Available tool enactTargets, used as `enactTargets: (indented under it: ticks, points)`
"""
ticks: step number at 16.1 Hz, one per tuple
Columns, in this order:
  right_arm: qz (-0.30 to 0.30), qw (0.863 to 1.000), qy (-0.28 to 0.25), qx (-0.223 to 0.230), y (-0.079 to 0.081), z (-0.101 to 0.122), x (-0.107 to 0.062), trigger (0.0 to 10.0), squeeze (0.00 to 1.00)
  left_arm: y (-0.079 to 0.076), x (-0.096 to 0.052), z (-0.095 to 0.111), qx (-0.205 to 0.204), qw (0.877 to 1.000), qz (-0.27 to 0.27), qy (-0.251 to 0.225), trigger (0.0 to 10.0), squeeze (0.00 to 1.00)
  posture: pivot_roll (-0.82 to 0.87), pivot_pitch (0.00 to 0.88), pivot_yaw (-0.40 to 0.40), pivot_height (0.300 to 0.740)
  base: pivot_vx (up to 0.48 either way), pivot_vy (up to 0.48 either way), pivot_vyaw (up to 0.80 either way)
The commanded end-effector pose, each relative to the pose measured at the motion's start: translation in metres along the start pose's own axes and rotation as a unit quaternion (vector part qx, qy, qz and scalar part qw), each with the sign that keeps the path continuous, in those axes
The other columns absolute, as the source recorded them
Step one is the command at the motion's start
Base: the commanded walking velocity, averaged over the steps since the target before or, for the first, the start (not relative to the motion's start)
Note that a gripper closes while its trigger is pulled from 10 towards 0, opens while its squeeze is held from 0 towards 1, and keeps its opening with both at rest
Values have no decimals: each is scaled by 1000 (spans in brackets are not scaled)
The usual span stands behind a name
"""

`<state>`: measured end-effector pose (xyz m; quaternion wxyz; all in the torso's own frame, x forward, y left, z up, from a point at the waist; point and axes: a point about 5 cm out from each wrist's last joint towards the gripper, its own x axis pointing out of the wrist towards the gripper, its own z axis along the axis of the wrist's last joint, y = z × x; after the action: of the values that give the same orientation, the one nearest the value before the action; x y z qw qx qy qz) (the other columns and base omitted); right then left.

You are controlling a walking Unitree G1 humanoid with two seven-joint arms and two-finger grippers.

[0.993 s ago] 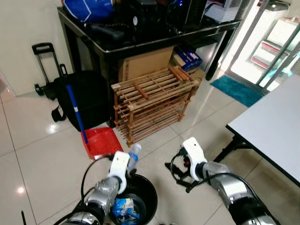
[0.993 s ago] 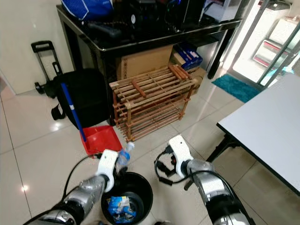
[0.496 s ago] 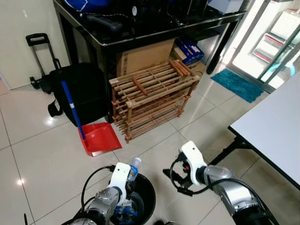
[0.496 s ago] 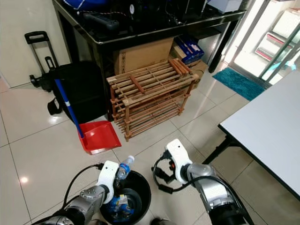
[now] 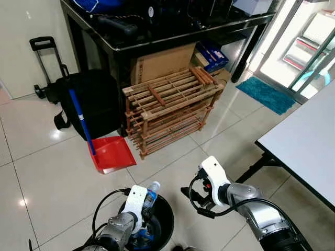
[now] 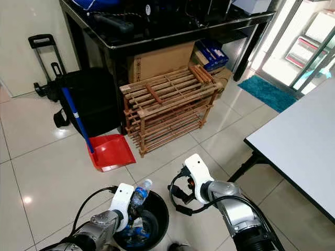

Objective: Picking trash to rubbish bin

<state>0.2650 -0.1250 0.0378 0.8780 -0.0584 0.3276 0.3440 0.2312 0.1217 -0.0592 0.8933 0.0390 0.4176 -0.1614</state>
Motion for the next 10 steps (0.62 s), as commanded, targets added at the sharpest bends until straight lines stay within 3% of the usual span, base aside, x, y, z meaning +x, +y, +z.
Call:
enactTargets:
  ticks: [1, 6, 7, 10]
  points:
    - [-7, 1000, 6, 4, -2, -4, -2, 10000, 0, -7, 1, -5, 2, 1000, -11, 12, 10000, 1000, -47, 124, -122, 740, 0, 0, 0]
    - [-4, 1000, 4, 7, 0, -2, -2, 10000, 0, -7, 1, -4, 0, 1000, -11, 10, 10000, 1000, -44, 134, -126, 740, 0, 0, 0]
    - [-5, 1000, 3, 7, 0, -2, -2, 10000, 0, -6, 1, -3, 3, 1000, -6, 7, 10000, 0, -43, 136, -127, 740, 0, 0, 0]
    - [-12, 1000, -23, 12, -1, 6, 0, 10000, 0, 0, 1, 4, 6, 1000, 19, -10, 10000, 0, -35, 135, -126, 740, 0, 0, 0]
